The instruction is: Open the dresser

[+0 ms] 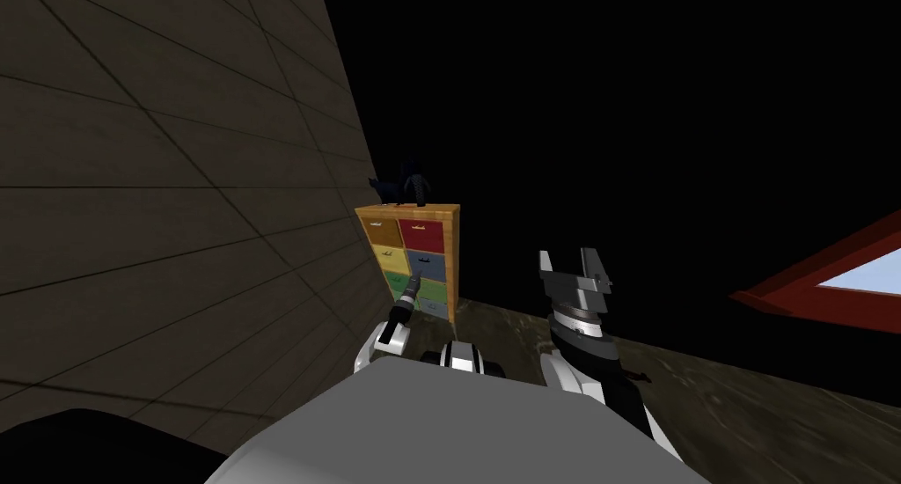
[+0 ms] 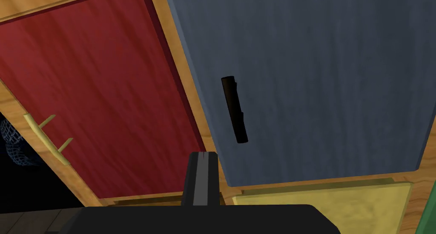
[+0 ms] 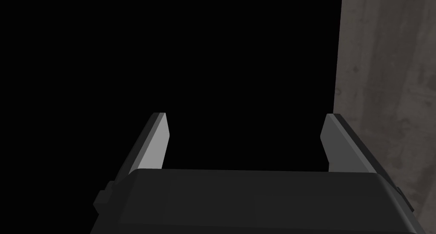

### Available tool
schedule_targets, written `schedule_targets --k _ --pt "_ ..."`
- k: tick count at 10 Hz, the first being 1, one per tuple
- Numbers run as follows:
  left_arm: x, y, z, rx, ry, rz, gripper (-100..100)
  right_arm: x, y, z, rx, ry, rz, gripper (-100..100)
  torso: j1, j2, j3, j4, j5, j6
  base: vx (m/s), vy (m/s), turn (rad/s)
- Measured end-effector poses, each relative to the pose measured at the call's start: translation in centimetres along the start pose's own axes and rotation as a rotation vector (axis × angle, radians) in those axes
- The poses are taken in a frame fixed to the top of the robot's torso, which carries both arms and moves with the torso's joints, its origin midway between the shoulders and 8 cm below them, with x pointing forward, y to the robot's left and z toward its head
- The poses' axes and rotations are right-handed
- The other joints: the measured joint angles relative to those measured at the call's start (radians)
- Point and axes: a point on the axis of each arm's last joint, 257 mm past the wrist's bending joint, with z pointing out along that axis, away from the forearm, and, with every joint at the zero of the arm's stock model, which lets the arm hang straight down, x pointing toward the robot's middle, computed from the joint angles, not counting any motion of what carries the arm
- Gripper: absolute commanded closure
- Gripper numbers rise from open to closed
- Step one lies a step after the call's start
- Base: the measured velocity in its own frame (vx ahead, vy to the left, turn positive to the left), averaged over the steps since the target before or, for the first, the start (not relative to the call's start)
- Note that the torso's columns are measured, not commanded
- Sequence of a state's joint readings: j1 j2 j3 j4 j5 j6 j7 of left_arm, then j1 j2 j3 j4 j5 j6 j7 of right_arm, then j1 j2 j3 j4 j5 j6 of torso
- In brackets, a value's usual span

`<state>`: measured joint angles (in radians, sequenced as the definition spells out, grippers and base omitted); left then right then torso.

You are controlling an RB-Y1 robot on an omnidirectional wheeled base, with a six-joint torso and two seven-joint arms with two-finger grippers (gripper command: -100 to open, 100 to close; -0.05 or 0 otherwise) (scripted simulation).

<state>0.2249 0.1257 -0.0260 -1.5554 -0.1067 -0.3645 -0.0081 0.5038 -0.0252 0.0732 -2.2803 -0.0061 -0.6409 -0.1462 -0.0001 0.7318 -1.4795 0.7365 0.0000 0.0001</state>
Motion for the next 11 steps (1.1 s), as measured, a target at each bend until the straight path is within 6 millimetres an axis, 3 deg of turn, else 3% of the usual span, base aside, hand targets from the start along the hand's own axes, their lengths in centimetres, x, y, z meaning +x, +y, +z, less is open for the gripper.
schedule_targets --k 5,7,8,11 --pt "-0.34 1.04 0.48 -0.024 -0.004 0.026 -100 -0.01 0.00 -0.01 0.000 0.000 0.000 0 0.001 0.008 0.005 0.002 0.000 0.000 0.142 -0.028 -0.009" --pt "-0.53 0.61 0.80 -0.022 -0.005 0.028 -100 0.00 0.00 -0.01 0.000 0.000 0.000 0 0.002 0.010 0.006 0.003 0.000 0.000 0.073 0.005 -0.016" --pt "-0.56 0.59 0.86 -0.024 -0.006 0.028 100 0.00 0.00 0.00 0.000 0.000 0.000 0 0.001 0.009 0.005 0.002 0.000 0.000 0.009 0.001 0.002" --pt "-0.58 0.24 0.66 -0.020 -0.003 0.026 100 0.00 0.00 0.01 0.000 0.000 0.000 0 -0.001 0.016 0.010 0.004 0.000 0.000 -0.168 0.023 0.020"
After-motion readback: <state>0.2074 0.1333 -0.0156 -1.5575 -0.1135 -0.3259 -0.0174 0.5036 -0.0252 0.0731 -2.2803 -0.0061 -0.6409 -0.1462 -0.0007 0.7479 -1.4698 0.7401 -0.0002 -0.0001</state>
